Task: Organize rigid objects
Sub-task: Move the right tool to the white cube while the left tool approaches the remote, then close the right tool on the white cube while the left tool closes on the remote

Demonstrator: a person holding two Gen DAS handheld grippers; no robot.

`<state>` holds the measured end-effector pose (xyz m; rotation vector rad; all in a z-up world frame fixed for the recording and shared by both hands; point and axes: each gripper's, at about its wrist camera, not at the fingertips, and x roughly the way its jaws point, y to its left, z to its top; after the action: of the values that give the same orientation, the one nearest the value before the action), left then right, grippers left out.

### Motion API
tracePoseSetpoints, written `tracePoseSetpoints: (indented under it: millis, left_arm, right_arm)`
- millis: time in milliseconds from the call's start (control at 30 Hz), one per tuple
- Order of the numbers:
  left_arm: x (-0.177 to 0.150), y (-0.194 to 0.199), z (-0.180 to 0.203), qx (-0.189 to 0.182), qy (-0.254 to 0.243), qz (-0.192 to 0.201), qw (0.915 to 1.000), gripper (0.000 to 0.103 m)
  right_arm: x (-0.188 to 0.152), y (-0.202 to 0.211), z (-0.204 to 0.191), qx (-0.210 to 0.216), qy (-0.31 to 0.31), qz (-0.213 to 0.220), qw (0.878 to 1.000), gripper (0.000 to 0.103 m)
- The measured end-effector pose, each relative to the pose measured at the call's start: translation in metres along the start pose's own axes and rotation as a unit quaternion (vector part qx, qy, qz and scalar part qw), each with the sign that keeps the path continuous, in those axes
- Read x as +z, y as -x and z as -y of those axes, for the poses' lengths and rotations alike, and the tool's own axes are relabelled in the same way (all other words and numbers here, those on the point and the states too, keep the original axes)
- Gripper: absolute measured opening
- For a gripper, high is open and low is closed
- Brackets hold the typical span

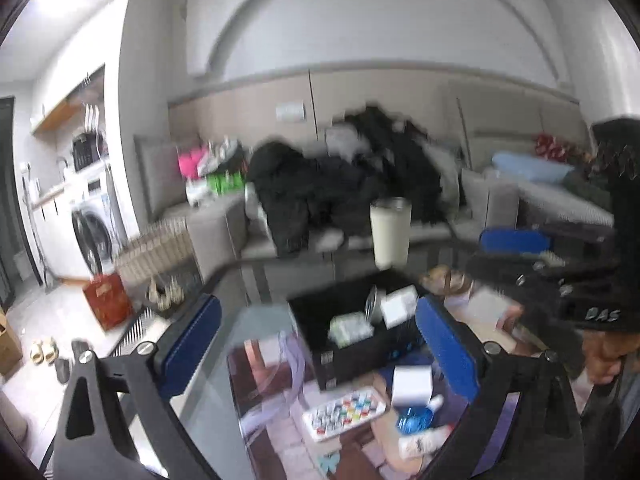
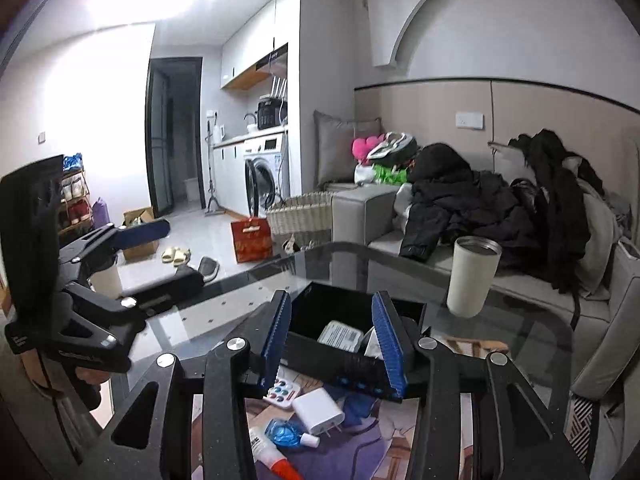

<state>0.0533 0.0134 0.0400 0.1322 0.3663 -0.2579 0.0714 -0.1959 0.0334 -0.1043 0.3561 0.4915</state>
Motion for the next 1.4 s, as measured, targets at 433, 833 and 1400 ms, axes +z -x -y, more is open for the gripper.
tracePoseSetpoints:
  millis: [433, 833, 1400]
  left_arm:
    - [-0.054, -0.087, 0.002, -0.040, -0.060, -0.225, 0.9716, 0.097]
    - [-0.075, -0.117, 0.012, -0.074, -0.103, -0.260, 0.9572, 0.097]
    - [-0.076, -0.132, 0.035, -0.130, -0.084, -0.295, 0.9428, 0.056]
  right_arm:
    - [-0.042, -0.101, 0.003, 0.031, -0.018, -0.239, 0.970, 0.043]
    - [-0.070, -0.149, 0.003, 0.058, -0.031, -0.302, 0.951, 0.043]
    - [-0.082, -0.154, 0.012, 0.033, -0.027, -0.310, 0.950, 0.044]
